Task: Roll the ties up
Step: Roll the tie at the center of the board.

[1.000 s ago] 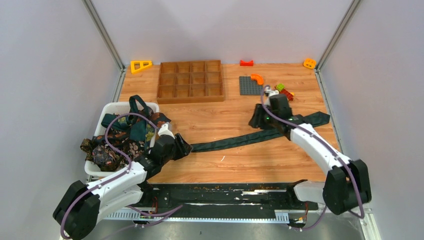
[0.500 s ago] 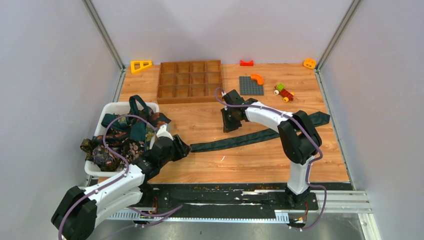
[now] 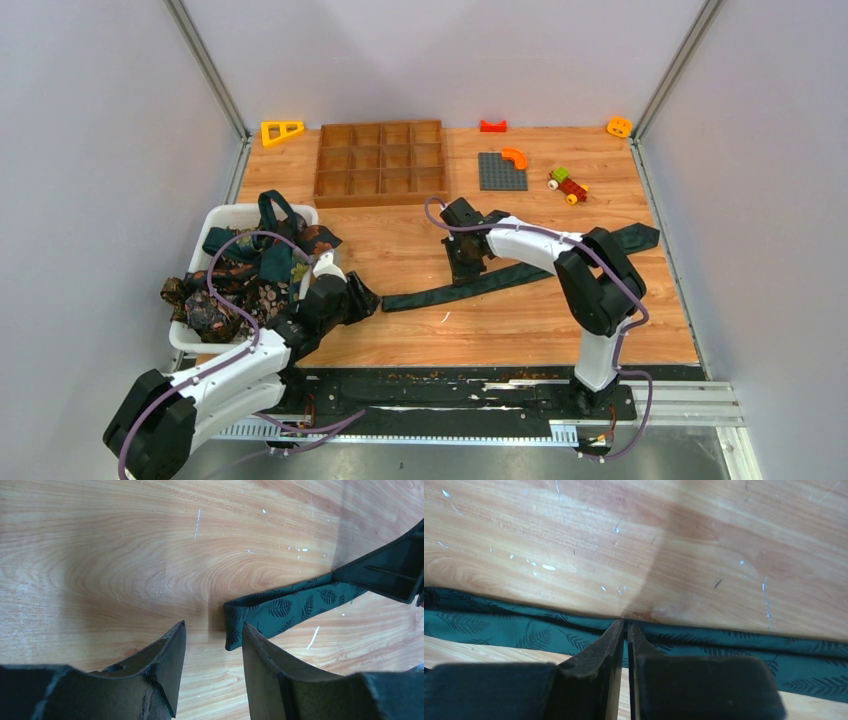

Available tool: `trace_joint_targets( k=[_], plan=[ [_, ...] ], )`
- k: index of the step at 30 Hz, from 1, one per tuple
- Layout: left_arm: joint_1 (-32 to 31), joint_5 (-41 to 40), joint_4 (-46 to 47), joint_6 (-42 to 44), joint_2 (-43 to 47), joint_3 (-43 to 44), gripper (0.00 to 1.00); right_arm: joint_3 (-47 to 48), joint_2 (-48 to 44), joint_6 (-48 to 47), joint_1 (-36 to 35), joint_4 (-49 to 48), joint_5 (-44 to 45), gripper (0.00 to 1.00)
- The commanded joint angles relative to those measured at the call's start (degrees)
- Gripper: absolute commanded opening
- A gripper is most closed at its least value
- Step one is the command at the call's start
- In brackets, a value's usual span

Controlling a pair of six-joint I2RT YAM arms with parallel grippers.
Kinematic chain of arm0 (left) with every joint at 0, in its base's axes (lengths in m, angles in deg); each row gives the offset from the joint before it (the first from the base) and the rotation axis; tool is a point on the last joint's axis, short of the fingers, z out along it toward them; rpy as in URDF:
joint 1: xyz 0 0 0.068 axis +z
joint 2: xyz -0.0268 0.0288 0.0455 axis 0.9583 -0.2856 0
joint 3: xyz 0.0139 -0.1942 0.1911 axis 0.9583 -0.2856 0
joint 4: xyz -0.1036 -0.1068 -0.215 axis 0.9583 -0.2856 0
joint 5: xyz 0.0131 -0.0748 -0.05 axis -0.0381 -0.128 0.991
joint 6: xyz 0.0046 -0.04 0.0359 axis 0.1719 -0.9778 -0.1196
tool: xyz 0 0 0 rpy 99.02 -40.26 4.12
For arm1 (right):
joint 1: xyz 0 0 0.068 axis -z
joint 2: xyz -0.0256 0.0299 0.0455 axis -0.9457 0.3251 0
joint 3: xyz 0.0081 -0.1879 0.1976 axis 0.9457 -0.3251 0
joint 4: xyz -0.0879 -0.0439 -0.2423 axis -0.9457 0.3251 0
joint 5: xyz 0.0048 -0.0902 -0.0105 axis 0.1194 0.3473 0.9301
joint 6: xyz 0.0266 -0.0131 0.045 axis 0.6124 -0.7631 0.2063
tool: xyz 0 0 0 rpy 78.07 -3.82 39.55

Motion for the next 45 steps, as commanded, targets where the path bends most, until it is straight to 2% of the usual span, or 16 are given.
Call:
trace_joint_targets(
  k=[1,5,12,19,25,27,32,37,45],
  plan=[
    [0.2,-0.7,1.8,0.1,0.0,0.0,0.52,-0.7,-4.0,1.9,-0.7,0.1,2.6,0.09],
    [0.2,-0.5,2.1,-0.2,0.3,-0.3,0.52,0.2,-4.7,2.1,-1.0,-0.1,3.7,0.10],
    [0.2,1.2,4.1,1.4,1.4,-0.9,0.54,2.9,-7.2,1.1,-2.3,-0.2,6.9,0.19],
    [0.2,3.8,6.2,8.6,0.1,0.1,0.55,-2.3,-11.7,1.9,-2.9,-2.3,6.0,0.20],
    [0.2,8.2,10.2,10.6,-2.8,-0.2,0.53,-6.1,-14.4,2.6,-3.3,-3.5,5.6,0.20],
    [0.2,8.3,11.2,10.7,-4.4,-0.2,0.52,-7.0,-15.3,2.6,-3.7,-4.2,3.1,0.20],
    [0.2,10.1,14.6,9.7,-7.4,-0.9,0.47,-9.4,-17.5,3.0,-4.9,-6.6,0.9,0.20],
    [0.2,9.8,16.3,8.6,-8.9,-1.2,0.35,-11.8,-19.3,4.9,-5.6,-10.7,-2.7,0.19],
    [0.2,8.8,14.8,6.4,-5.6,-1.5,0.17,-11.3,-17.6,7.2,-8.6,-16.2,-4.8,0.18]
  ],
)
